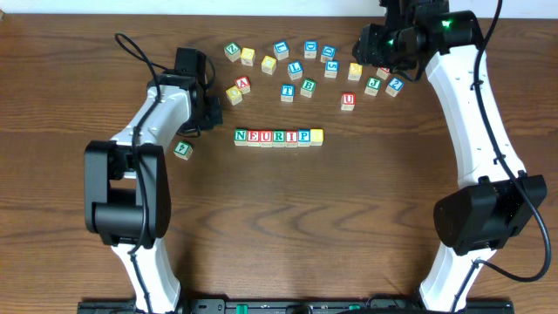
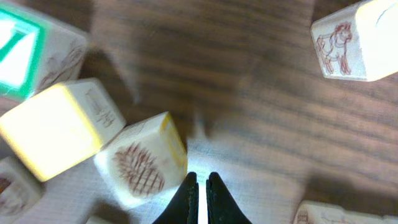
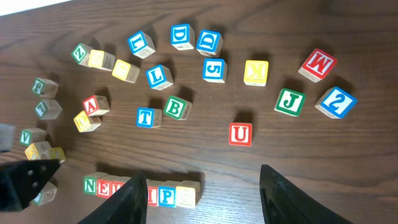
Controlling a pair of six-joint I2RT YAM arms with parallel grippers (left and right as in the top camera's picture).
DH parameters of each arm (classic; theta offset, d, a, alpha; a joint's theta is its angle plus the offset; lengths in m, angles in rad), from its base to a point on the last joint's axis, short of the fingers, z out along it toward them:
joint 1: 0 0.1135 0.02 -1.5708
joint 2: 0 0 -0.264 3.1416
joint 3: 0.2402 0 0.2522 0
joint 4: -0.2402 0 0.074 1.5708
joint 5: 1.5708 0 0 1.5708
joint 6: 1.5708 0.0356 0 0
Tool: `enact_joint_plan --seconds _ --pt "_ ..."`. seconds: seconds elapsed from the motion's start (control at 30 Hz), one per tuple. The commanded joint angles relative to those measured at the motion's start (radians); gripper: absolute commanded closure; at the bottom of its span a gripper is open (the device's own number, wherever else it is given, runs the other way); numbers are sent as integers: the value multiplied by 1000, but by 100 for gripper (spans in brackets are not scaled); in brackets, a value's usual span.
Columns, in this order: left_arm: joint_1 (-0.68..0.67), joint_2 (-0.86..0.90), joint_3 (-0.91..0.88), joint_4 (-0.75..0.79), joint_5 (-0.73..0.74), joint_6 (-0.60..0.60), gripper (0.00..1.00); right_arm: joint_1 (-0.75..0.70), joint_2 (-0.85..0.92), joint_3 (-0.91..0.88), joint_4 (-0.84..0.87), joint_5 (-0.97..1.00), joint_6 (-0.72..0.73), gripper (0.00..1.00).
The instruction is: Spell out NEURIPS
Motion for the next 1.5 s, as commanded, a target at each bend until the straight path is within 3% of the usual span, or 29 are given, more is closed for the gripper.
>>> enact_joint_plan --seconds 0.0,0.43,1.03,1.3,1.47 --pt "13 -78 32 -44 -32 -39 92 3 5 1 0 12 -9 47" --pt "31 -72 2 -129 -80 -76 92 3 5 1 -4 11 -9 47" --pt "32 18 15 38 -80 -71 93 3 5 1 -13 12 -9 47" --pt "32 14 202 -52 -80 1 92 3 5 1 -24 37 -18 46" --pt "32 14 398 -213 -80 5 92 1 -5 1 -47 37 -33 37"
